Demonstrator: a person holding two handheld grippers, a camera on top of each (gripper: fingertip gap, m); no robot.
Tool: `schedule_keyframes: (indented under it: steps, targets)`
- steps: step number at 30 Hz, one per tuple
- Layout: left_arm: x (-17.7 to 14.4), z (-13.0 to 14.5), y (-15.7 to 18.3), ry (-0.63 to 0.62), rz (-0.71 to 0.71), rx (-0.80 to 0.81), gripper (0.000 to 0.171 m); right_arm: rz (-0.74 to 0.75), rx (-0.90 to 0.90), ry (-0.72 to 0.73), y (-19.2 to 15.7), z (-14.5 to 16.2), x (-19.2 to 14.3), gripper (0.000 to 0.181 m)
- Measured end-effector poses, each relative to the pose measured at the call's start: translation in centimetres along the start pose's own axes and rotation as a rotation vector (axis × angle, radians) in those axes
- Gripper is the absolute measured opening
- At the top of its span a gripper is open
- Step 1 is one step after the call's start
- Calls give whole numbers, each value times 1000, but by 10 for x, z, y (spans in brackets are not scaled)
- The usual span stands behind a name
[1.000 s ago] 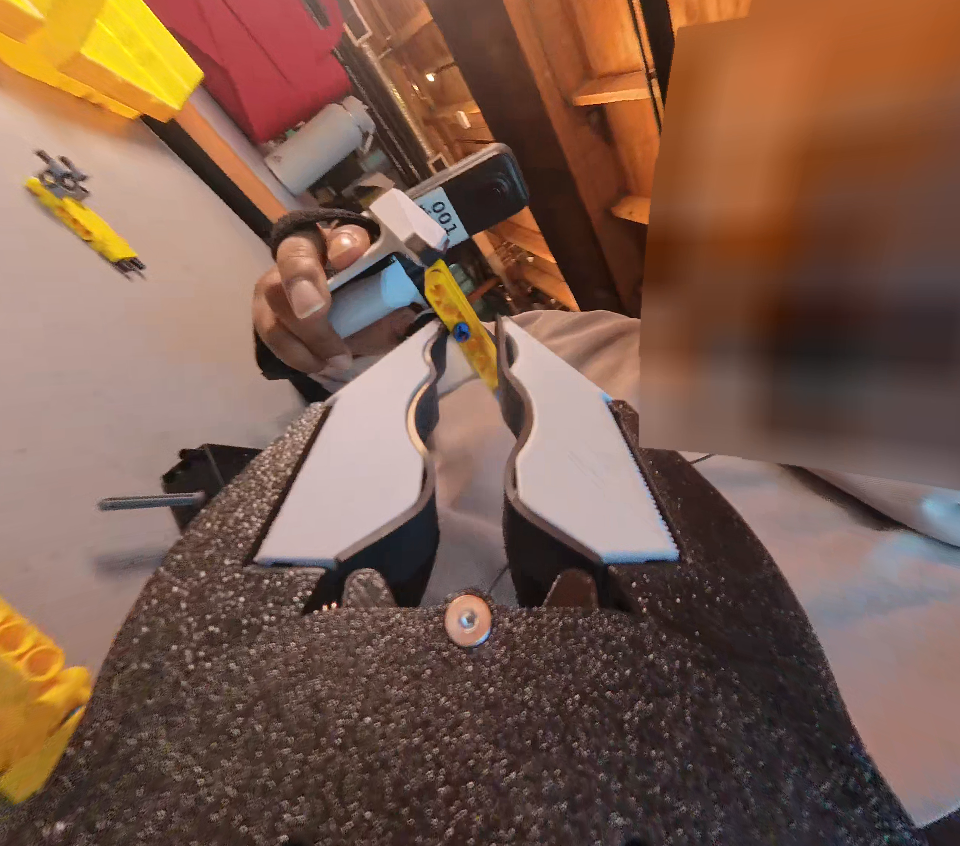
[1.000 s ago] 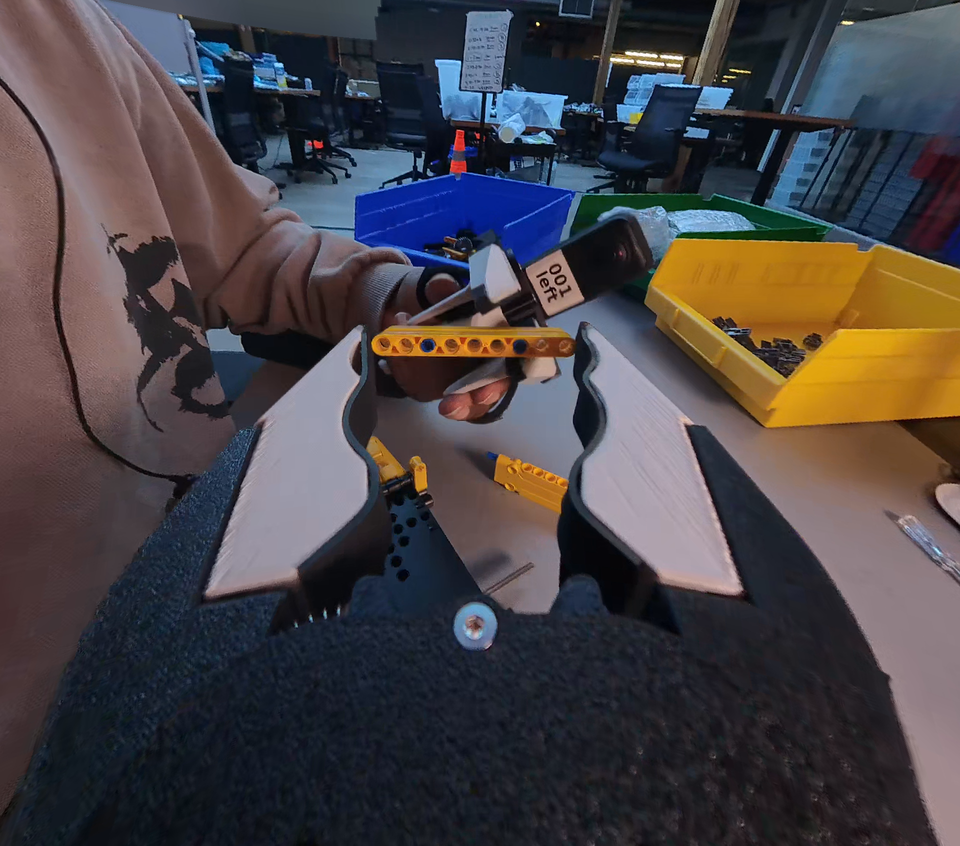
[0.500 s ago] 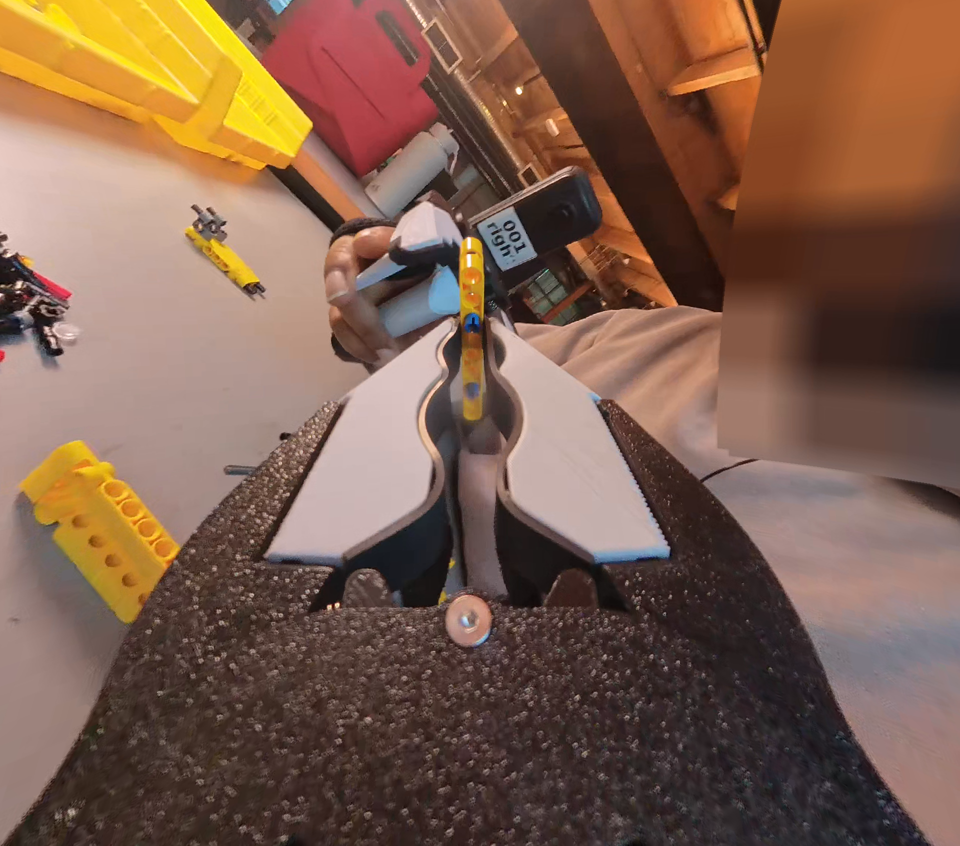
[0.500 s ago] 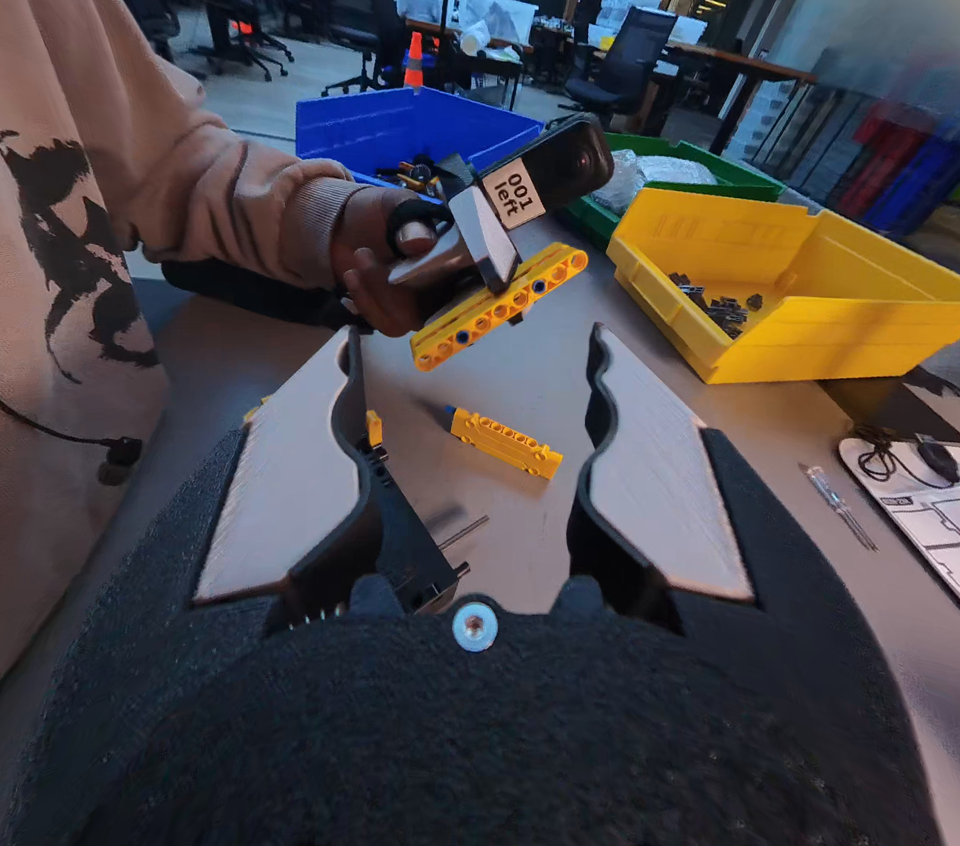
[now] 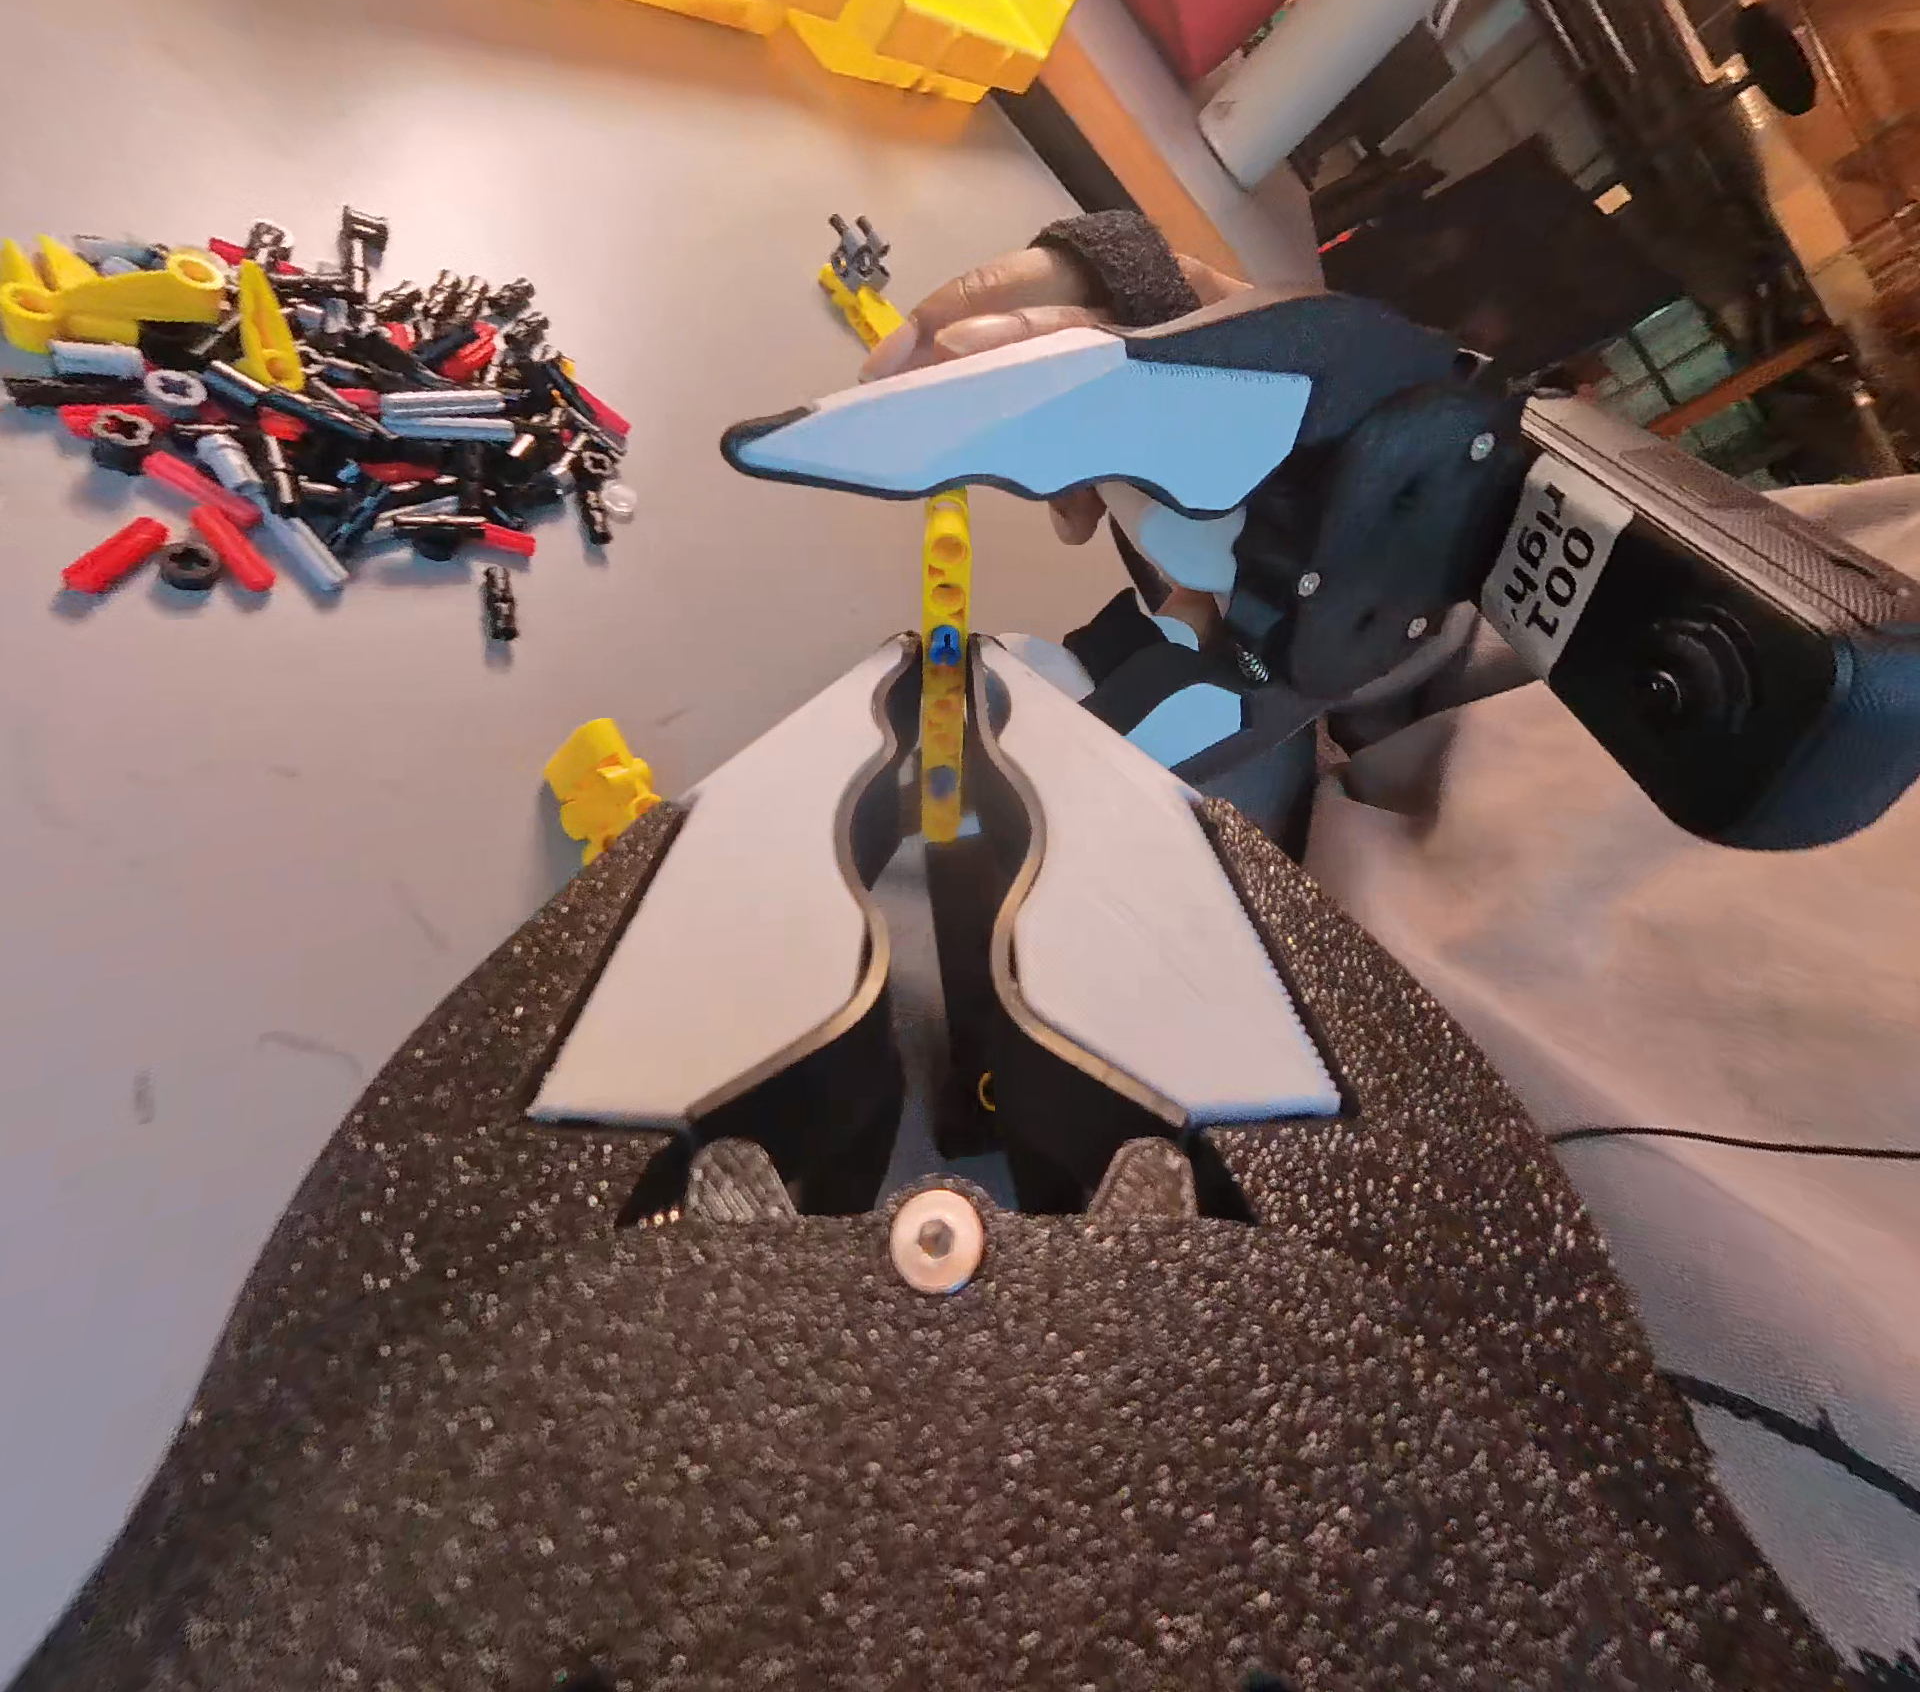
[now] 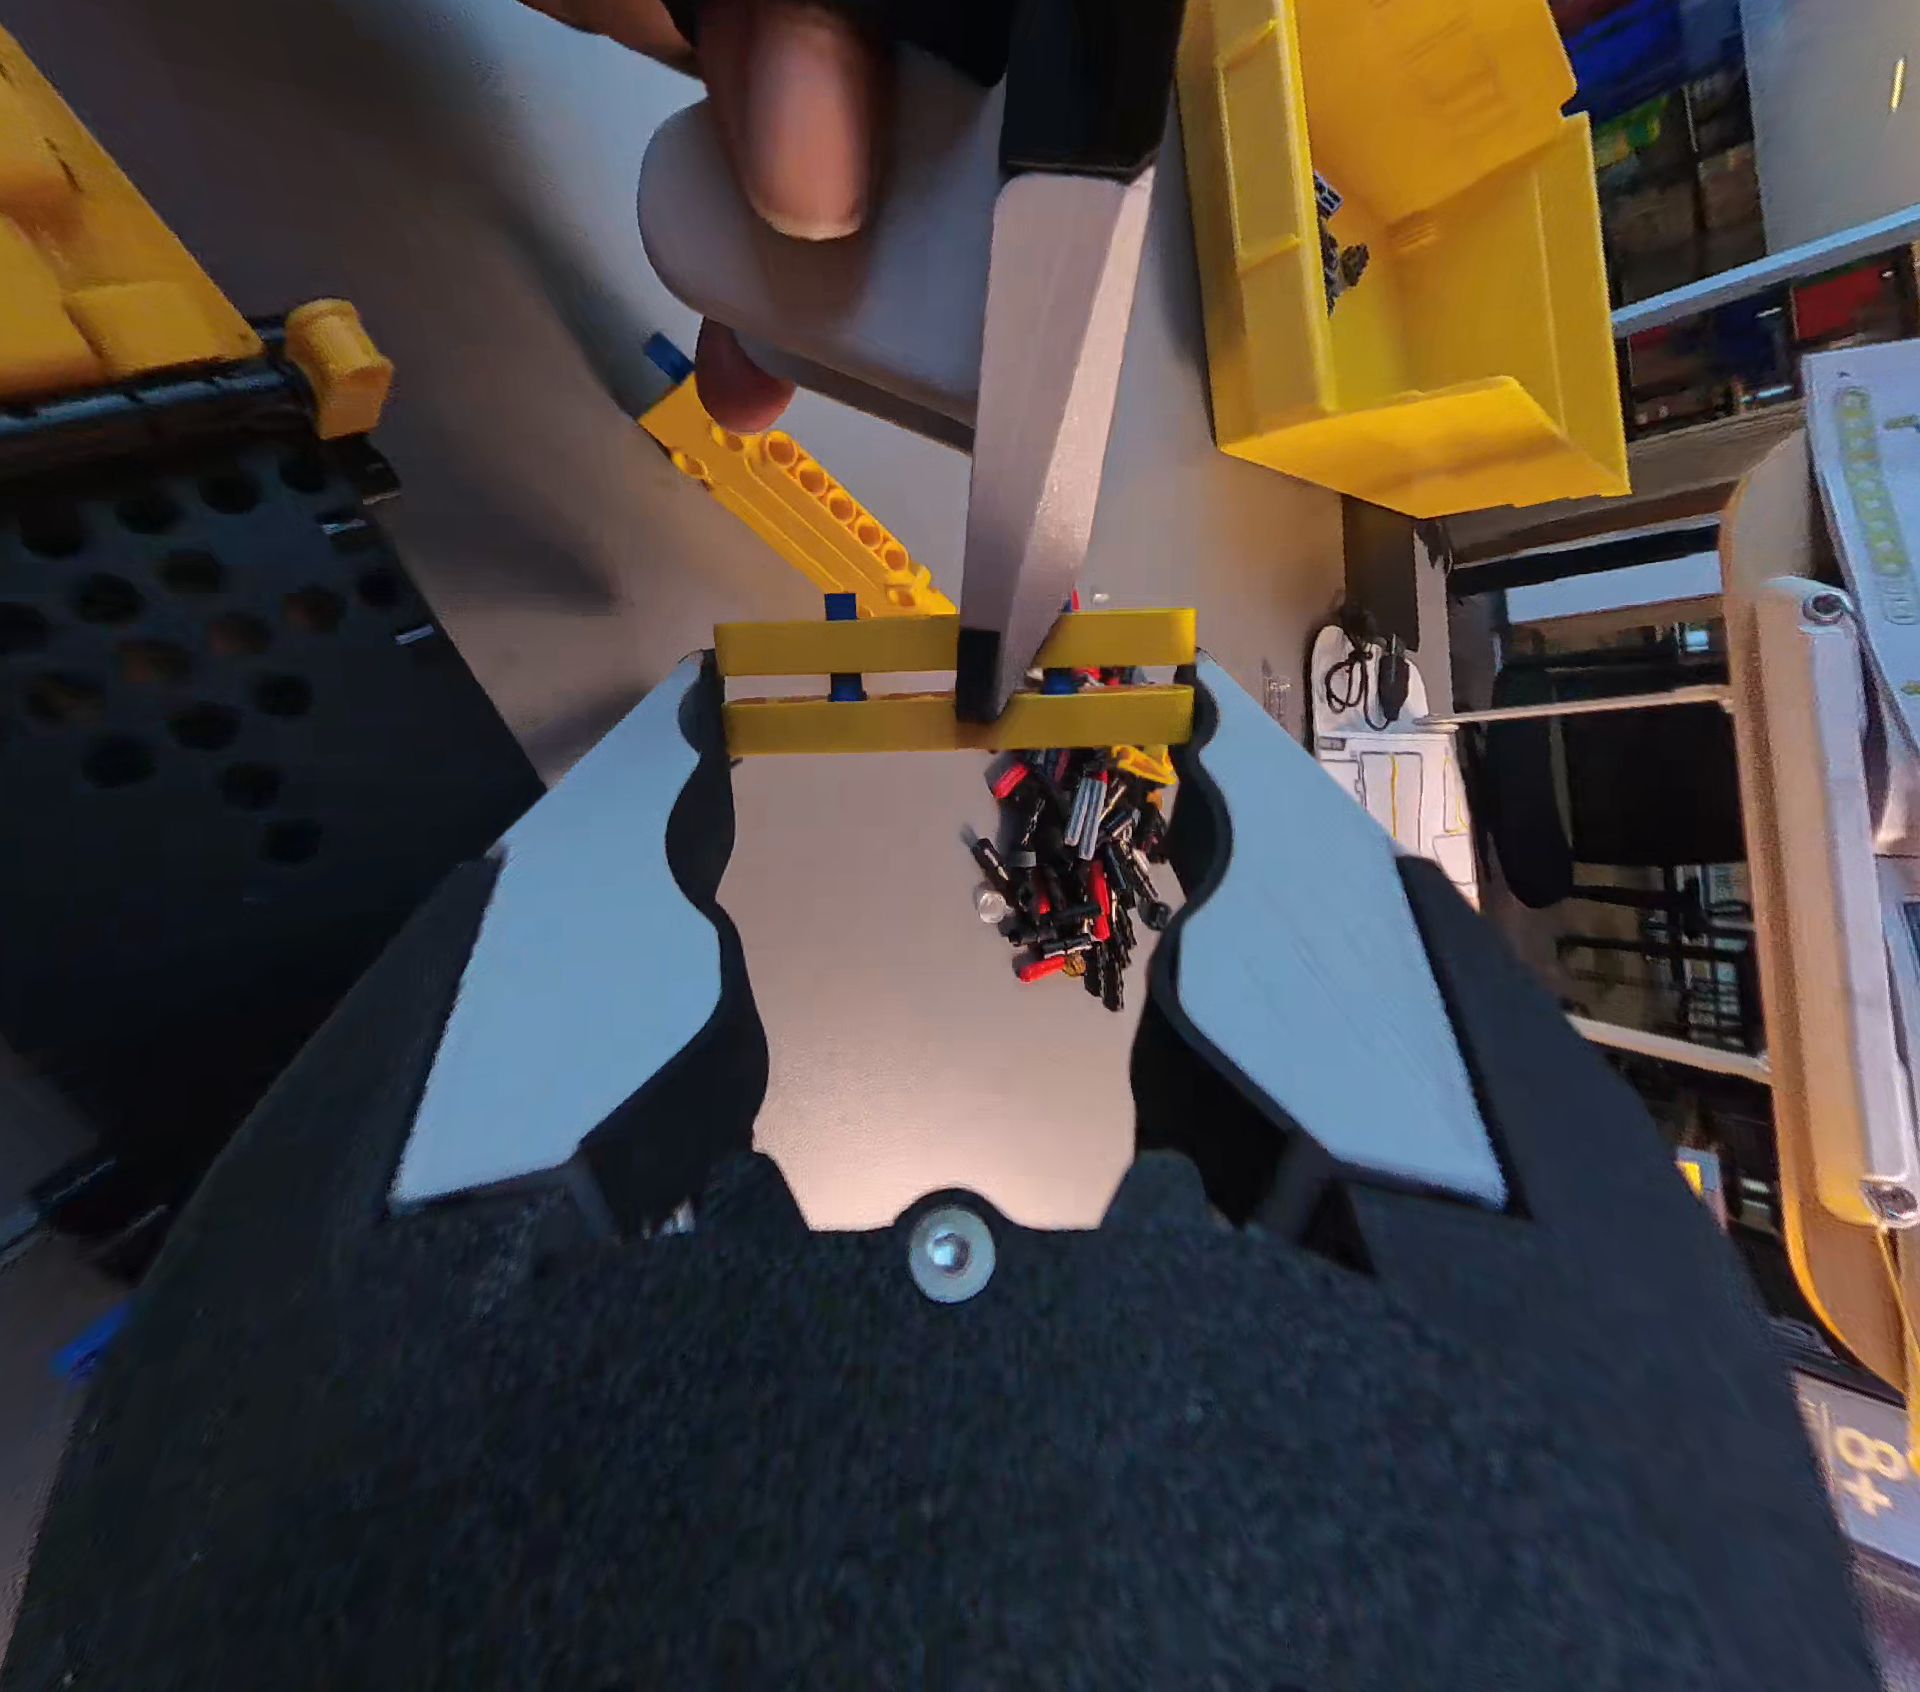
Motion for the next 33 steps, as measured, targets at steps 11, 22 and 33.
schedule_keyframes:
  steps: [11, 22, 33]
  targets:
    - [8, -16, -19, -81, -162, 124, 7, 140, -138, -172, 20, 14, 18, 85]
    - [18, -24, -22, -91, -213, 166, 6, 187, -134, -212, 27, 21, 20, 84]
    - [-50, -64, -26, 185, -145, 128, 0, 124, 89, -103, 35, 58, 12, 83]
Point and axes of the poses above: each gripper's, where its closed fingertips meet, x out along the fingers, z out of its underside, y = z × x across the jaws, the point moved 3 cm from there along -x, back along the fingers, and after that the axes turned 10 degrees about -z, right-handed, at the moved point
